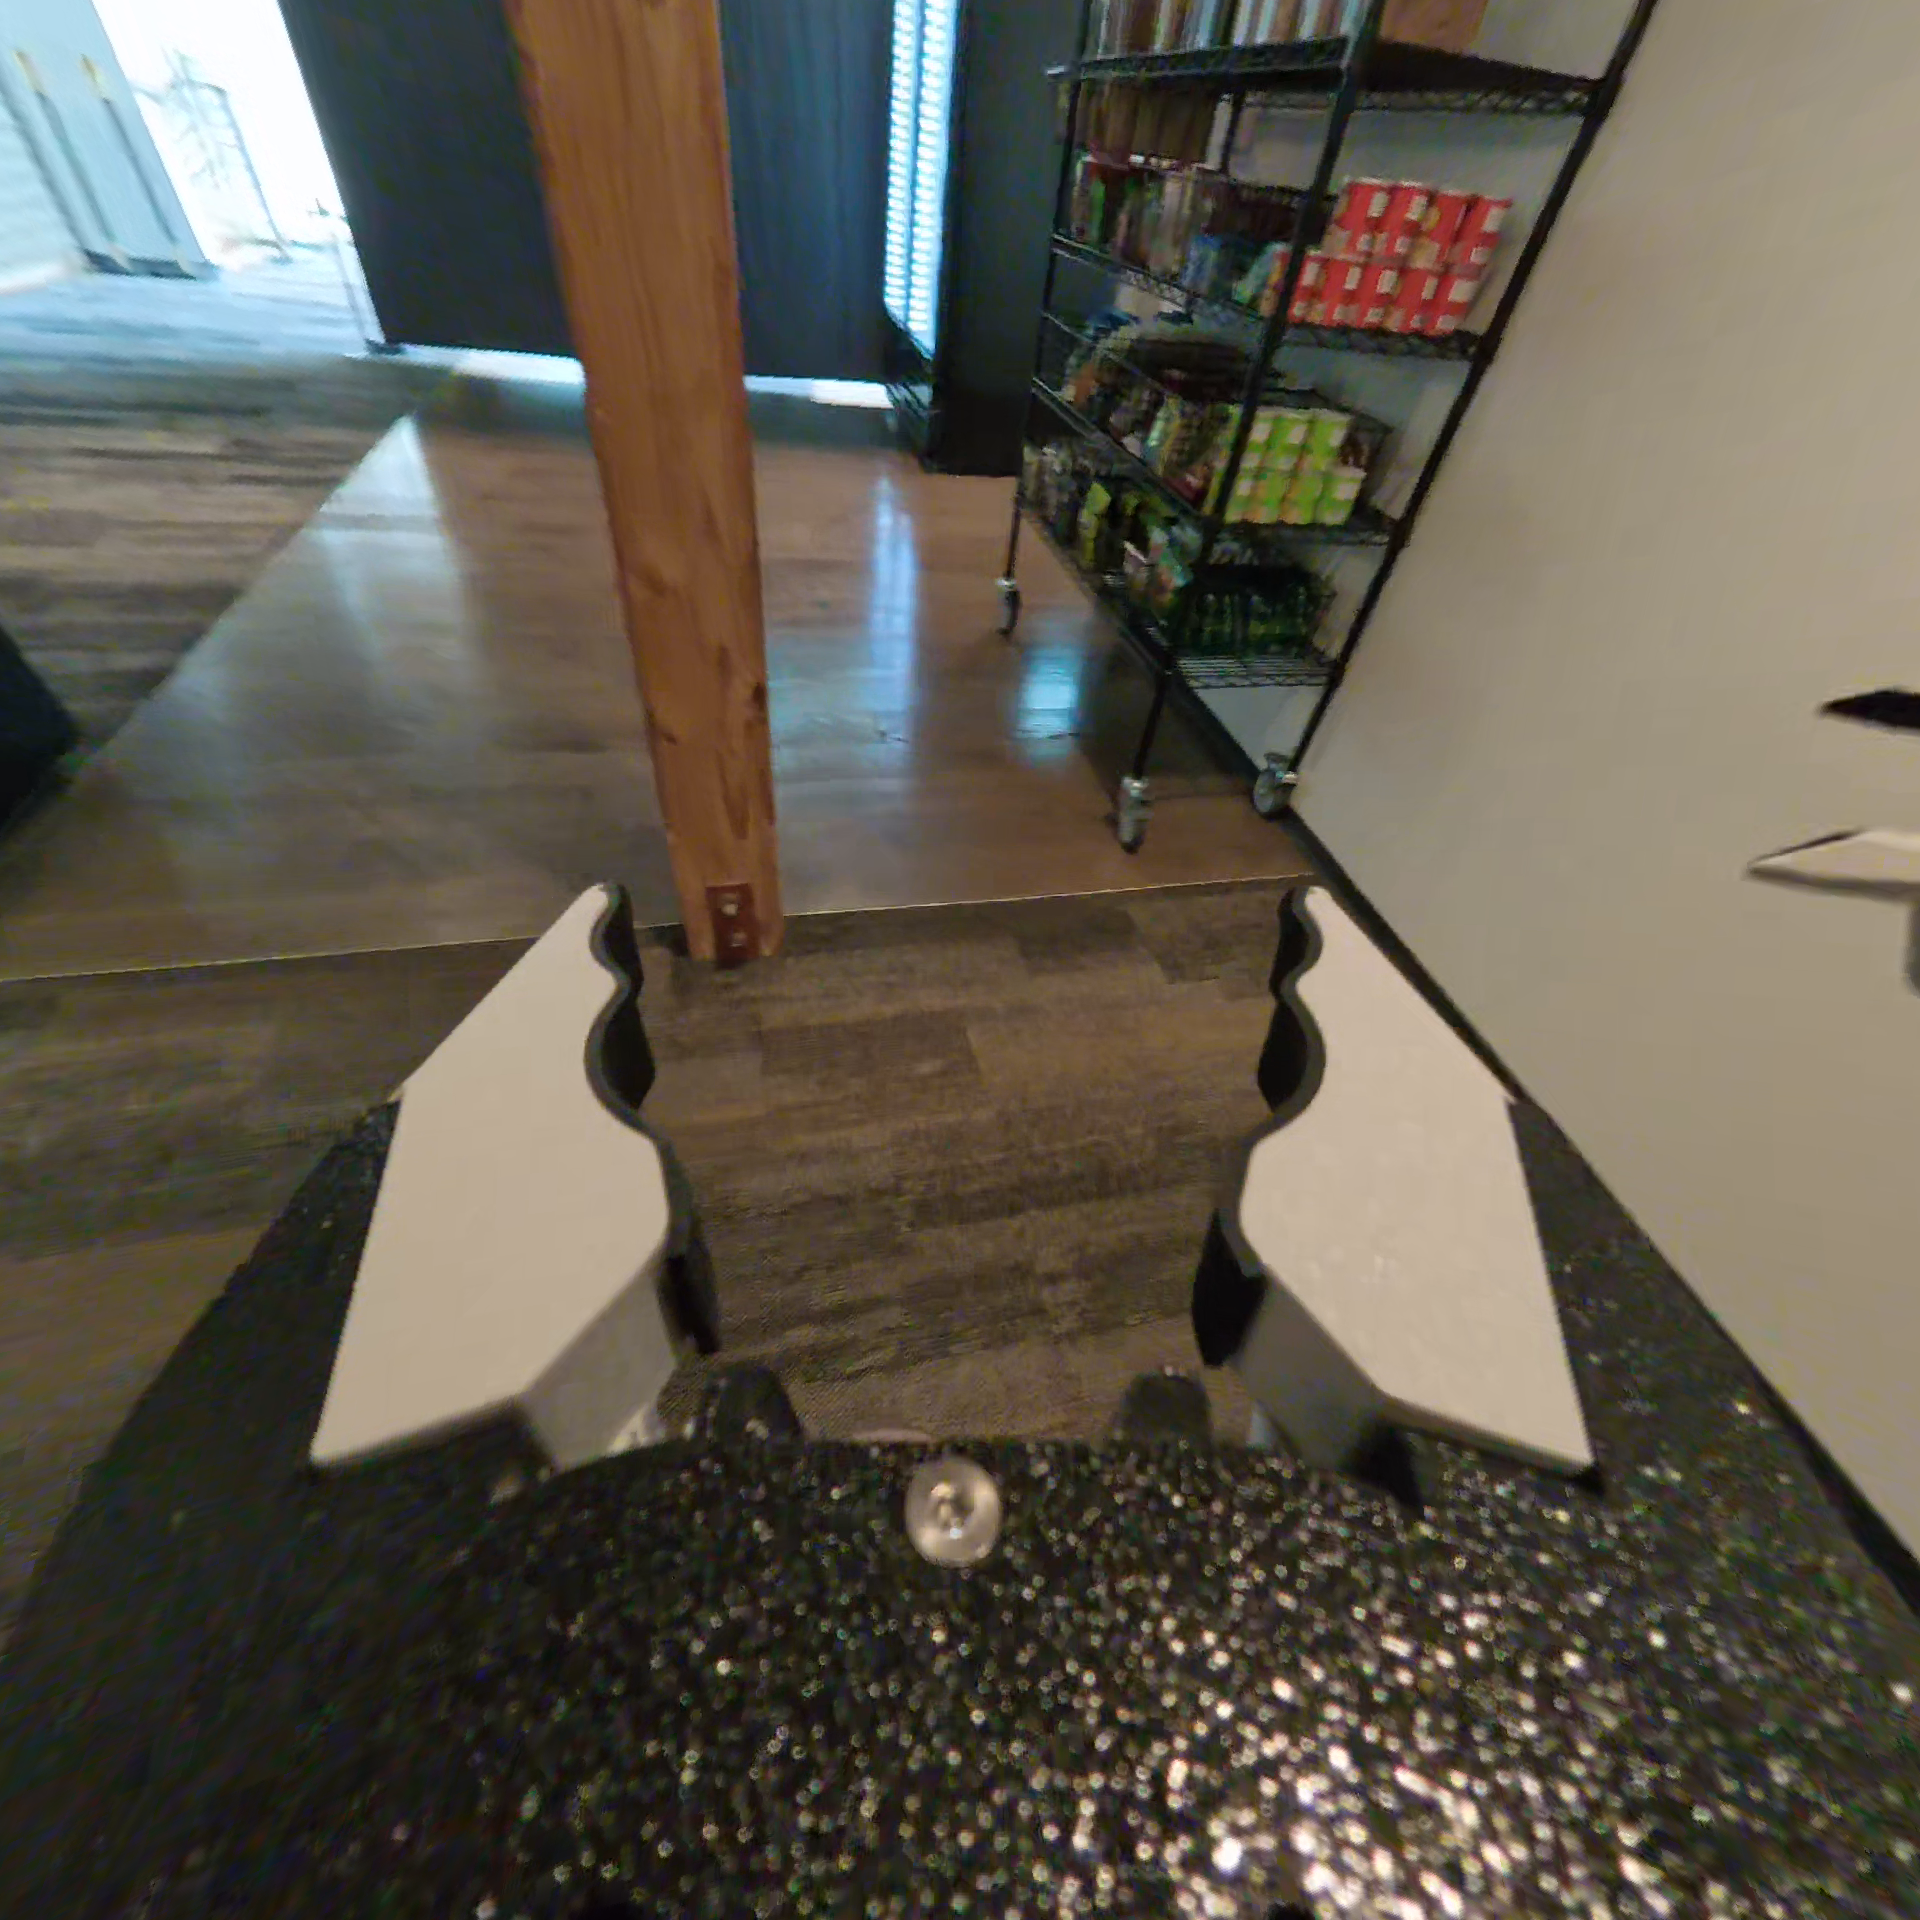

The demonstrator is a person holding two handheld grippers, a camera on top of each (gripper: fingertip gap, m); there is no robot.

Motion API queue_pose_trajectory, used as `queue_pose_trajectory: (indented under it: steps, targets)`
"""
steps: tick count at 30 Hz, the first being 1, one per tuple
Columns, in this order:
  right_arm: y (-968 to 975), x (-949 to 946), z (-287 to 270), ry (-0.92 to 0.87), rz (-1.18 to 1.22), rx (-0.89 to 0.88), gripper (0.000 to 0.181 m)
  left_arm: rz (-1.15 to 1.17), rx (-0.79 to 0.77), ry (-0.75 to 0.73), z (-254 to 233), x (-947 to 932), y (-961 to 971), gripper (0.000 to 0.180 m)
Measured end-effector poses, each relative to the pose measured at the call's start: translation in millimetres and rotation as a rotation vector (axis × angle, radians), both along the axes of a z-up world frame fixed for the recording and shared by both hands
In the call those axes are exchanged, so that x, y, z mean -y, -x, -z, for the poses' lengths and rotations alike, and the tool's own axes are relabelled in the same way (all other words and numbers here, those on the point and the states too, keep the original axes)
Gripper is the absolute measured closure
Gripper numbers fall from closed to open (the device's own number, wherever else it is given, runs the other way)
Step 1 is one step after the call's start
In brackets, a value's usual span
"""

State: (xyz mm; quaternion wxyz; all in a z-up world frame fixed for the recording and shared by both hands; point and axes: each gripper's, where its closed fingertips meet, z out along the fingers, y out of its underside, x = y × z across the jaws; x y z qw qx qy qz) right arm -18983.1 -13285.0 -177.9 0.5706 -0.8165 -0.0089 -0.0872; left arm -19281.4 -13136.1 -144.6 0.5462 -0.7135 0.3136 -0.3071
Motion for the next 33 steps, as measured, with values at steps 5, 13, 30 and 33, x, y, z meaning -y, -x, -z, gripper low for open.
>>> queue_pose_trajectory:
  steps: [5, 13, 30, 33]
  targets:
    - [-16.4, -125.1, 48.7, 0.052, 0.028, -0.04, 0.062, 0.076, -0.032, 0.0, 20.0, -130.5, -46.6, 0.058]
    - [-48.4, -463.5, 46.6, -0.023, -0.085, -0.069, 0.076, -0.015, -0.031, 0.04, 32.4, -400.2, -76.4, 0.065]
    - [-6.4, -1039.6, 16.1, -0.031, -0.219, 0.113, 0.181, 0.001, 0.068, 0.021, 42.9, -952.9, -87.3, 0.162]
    - [-20.9, -1123.1, 5.2, -0.022, -0.187, 0.049, 0.181, 0.084, 0.014, -0.006, 25.8, -1048.1, -114.9, 0.18]
